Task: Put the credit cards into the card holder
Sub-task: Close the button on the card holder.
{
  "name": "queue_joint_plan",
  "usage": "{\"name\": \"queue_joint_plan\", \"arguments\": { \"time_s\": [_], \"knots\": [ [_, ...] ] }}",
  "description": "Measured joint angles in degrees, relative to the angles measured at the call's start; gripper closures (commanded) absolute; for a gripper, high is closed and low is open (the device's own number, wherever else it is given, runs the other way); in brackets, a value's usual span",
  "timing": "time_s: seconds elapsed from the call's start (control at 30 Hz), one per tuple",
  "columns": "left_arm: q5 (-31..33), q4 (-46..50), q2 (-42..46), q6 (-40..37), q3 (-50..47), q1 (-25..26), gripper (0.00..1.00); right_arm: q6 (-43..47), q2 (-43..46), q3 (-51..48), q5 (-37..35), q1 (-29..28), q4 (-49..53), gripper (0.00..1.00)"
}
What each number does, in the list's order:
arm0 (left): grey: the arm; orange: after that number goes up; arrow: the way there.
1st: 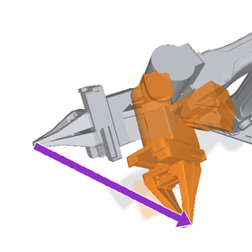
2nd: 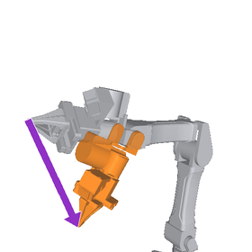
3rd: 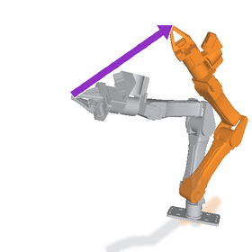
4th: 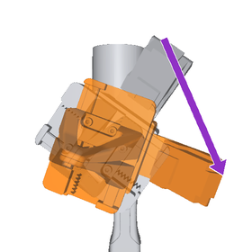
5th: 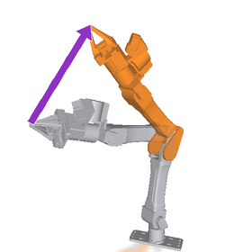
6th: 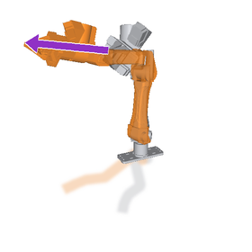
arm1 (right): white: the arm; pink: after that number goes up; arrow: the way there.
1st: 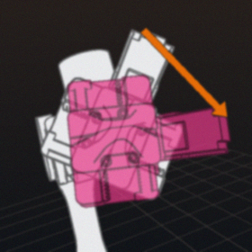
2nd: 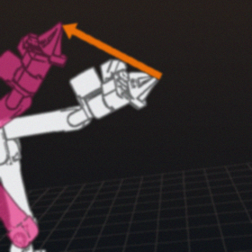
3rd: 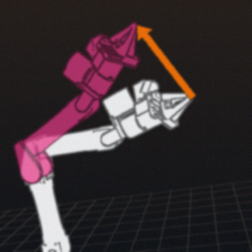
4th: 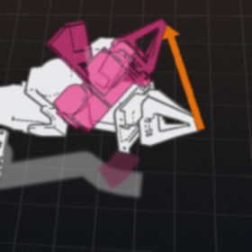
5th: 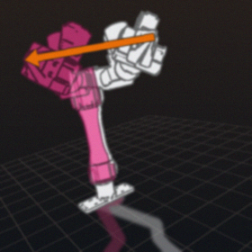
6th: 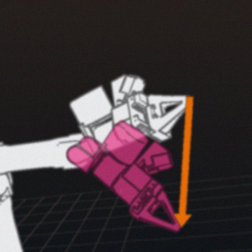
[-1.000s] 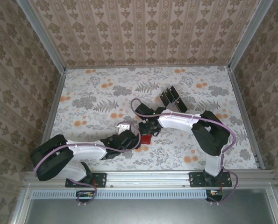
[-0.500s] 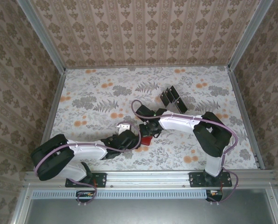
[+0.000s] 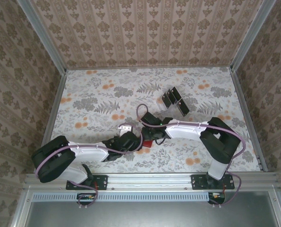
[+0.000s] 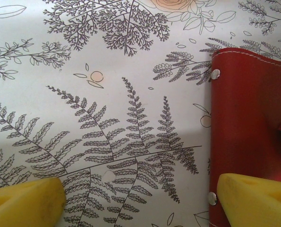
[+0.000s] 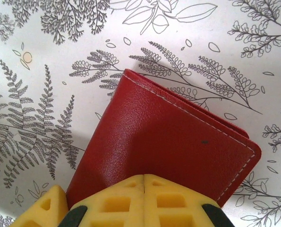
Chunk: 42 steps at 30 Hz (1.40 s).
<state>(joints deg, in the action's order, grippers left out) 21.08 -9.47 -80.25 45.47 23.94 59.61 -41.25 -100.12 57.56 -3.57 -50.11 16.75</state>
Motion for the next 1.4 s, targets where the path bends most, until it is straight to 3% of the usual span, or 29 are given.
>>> {"name": "queue_joint_plan", "arguments": {
  "time_s": [0.9, 1.03, 1.2, 1.4],
  "knots": [
    [0.3, 0.2, 0.9, 3.0, 0.1, 0.0, 0.04, -11.5, 4.2, -16.2, -12.8, -6.3, -24.3, 1.00],
    [-0.7, 1.4, 2.3, 3.5, 0.2, -0.3, 0.03, -10.9, 3.6, -13.2, -12.8, -6.3, -20.5, 0.87],
    [-1.4, 7.0, 5.6, 4.5, 0.4, -3.3, 0.00, -6.7, -0.9, -3.5, -12.0, -5.8, -10.2, 0.59],
    [0.7, 14.4, 13.5, 5.3, 0.6, -7.0, 0.00, -2.1, -3.2, 4.6, -8.0, -4.7, -0.4, 0.41]
  ]
}}
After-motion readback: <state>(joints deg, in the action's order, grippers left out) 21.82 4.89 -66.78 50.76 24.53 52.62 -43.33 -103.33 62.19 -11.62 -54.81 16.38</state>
